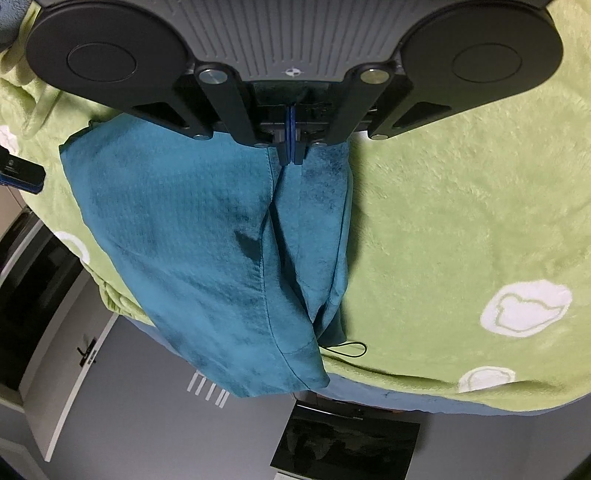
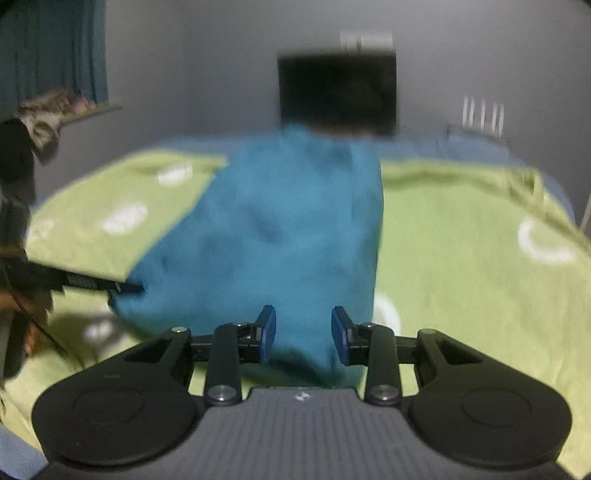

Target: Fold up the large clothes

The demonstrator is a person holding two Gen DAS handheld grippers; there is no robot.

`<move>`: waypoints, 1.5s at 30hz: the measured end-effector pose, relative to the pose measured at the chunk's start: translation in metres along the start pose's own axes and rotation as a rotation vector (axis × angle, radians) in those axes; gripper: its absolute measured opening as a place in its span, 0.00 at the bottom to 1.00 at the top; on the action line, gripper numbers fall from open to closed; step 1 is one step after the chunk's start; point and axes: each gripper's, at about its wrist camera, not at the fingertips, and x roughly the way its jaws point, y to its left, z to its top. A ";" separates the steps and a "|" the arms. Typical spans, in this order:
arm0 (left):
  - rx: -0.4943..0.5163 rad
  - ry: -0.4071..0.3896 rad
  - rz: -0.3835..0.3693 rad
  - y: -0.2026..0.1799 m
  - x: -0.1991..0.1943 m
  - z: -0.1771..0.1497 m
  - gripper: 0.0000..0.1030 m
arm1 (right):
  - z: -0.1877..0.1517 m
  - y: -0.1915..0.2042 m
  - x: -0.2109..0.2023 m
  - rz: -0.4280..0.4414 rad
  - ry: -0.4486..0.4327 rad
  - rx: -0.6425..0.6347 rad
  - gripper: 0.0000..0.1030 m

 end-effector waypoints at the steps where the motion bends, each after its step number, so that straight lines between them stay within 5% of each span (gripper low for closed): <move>1: 0.001 0.001 0.000 0.000 -0.001 0.000 0.02 | -0.001 0.003 0.008 -0.018 0.026 -0.014 0.31; 3: 0.004 0.003 0.003 -0.002 0.000 0.000 0.02 | -0.005 0.011 0.025 -0.030 0.091 -0.047 0.31; 7: -0.012 0.000 0.004 0.001 0.001 0.001 0.02 | -0.008 0.032 0.041 -0.007 0.080 -0.150 0.30; 9: -0.057 -0.011 -0.036 0.005 -0.002 0.001 0.11 | -0.011 0.034 0.043 0.029 0.069 -0.154 0.30; 11: -0.124 -0.028 -0.124 0.010 -0.006 0.003 0.48 | -0.011 0.033 0.044 0.082 0.059 -0.143 0.30; 13: -0.155 -0.040 -0.185 0.010 -0.009 0.003 0.67 | -0.013 0.034 0.044 0.102 0.063 -0.143 0.30; 20: -0.091 -0.036 -0.171 -0.010 -0.022 -0.001 0.74 | -0.011 0.019 0.036 0.266 -0.014 -0.001 0.33; 24: -0.035 -0.061 -0.114 -0.028 -0.018 0.004 0.81 | -0.009 0.009 0.028 0.132 -0.042 0.077 0.33; 27: -0.028 -0.031 -0.095 -0.036 0.007 0.021 0.81 | -0.011 0.006 0.018 0.037 -0.047 0.107 0.33; 31: -0.169 0.047 -0.141 -0.030 0.043 0.046 0.77 | -0.013 0.012 -0.003 -0.041 -0.085 0.091 0.33; 33: -0.225 0.047 -0.145 -0.026 0.049 0.055 0.48 | -0.015 0.013 -0.002 -0.054 -0.071 0.087 0.37; 34: -0.262 0.054 -0.150 -0.023 0.051 0.059 0.22 | -0.015 0.012 0.003 -0.063 -0.045 0.088 0.37; 35: -0.307 0.060 -0.172 -0.018 0.052 0.064 0.16 | -0.016 0.010 0.011 -0.067 -0.009 0.094 0.37; 38: -0.407 0.026 -0.220 -0.002 0.046 0.072 0.12 | -0.019 0.007 0.029 -0.074 0.040 0.120 0.37; 45: -0.502 -0.001 -0.244 0.024 0.030 0.060 0.11 | -0.025 -0.006 0.040 -0.034 0.036 0.184 0.59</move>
